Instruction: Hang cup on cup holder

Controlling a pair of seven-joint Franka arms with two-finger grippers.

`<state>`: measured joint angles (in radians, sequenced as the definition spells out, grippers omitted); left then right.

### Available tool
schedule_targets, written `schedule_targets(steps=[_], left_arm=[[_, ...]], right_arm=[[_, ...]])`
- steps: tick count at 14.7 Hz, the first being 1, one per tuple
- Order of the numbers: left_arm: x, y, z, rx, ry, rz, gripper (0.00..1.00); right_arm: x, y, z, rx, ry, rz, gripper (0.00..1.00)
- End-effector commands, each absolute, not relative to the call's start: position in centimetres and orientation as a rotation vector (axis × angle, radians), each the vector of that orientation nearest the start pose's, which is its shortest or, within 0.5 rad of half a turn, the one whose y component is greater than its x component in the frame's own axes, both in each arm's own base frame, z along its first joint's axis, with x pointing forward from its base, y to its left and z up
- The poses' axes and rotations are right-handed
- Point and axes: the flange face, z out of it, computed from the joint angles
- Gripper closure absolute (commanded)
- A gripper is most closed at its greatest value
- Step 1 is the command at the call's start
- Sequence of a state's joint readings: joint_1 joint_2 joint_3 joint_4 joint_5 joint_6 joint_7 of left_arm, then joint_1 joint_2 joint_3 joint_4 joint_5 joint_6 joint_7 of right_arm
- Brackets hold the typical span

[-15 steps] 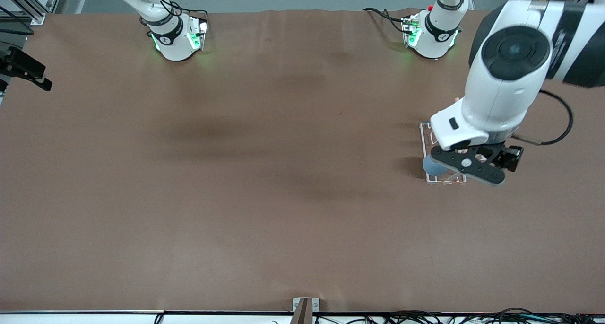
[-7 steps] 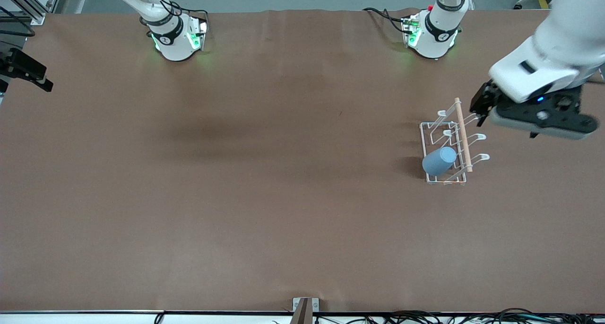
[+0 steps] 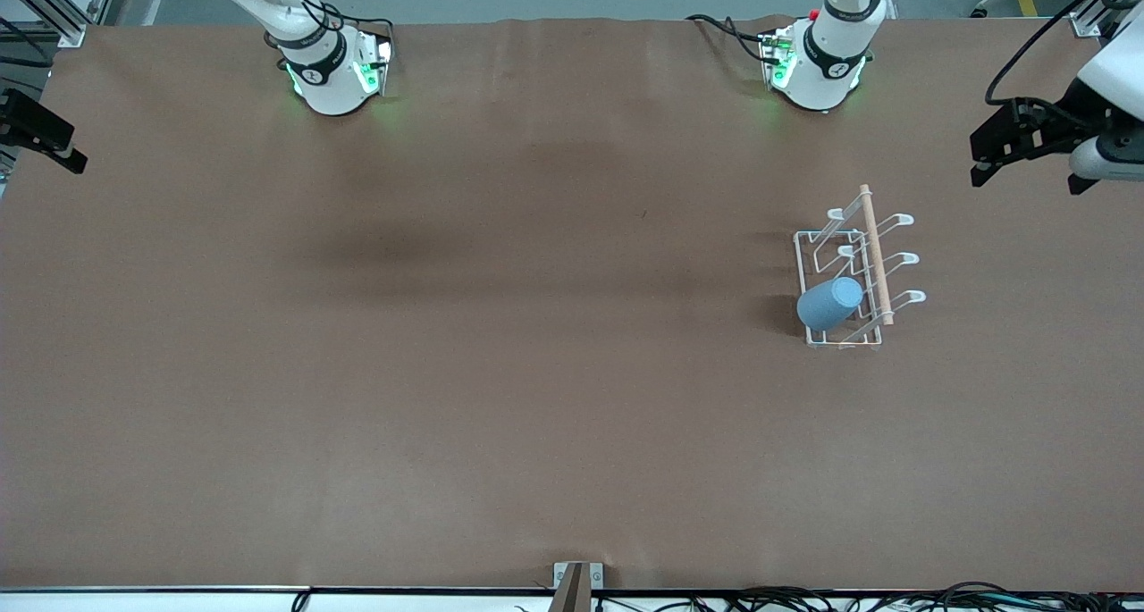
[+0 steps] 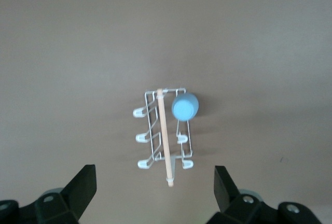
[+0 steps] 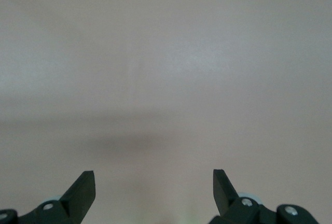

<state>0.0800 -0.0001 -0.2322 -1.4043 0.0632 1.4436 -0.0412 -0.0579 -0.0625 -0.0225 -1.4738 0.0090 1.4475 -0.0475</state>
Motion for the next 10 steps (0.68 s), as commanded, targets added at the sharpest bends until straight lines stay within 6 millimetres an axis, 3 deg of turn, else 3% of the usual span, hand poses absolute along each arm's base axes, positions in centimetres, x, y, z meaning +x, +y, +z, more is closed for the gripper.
schedule_targets(steps=[1, 4, 10], left_arm=[[49.5, -8.1, 68.2, -3.066, 0.022, -0.038, 0.0], [48.8, -8.2, 66.8, -3.098, -0.008, 0.017, 0.0], [49.2, -7.7, 65.1, -3.124, -0.017, 0.04, 0.0]], right_arm=[[51.2, -4.3, 70.0, -3.148, 0.079, -0.079, 0.0], [51.2, -4.1, 69.8, -3.148, 0.069, -0.062, 0.0], [51.2, -4.2, 69.1, -3.178, 0.055, -0.023, 0.0]])
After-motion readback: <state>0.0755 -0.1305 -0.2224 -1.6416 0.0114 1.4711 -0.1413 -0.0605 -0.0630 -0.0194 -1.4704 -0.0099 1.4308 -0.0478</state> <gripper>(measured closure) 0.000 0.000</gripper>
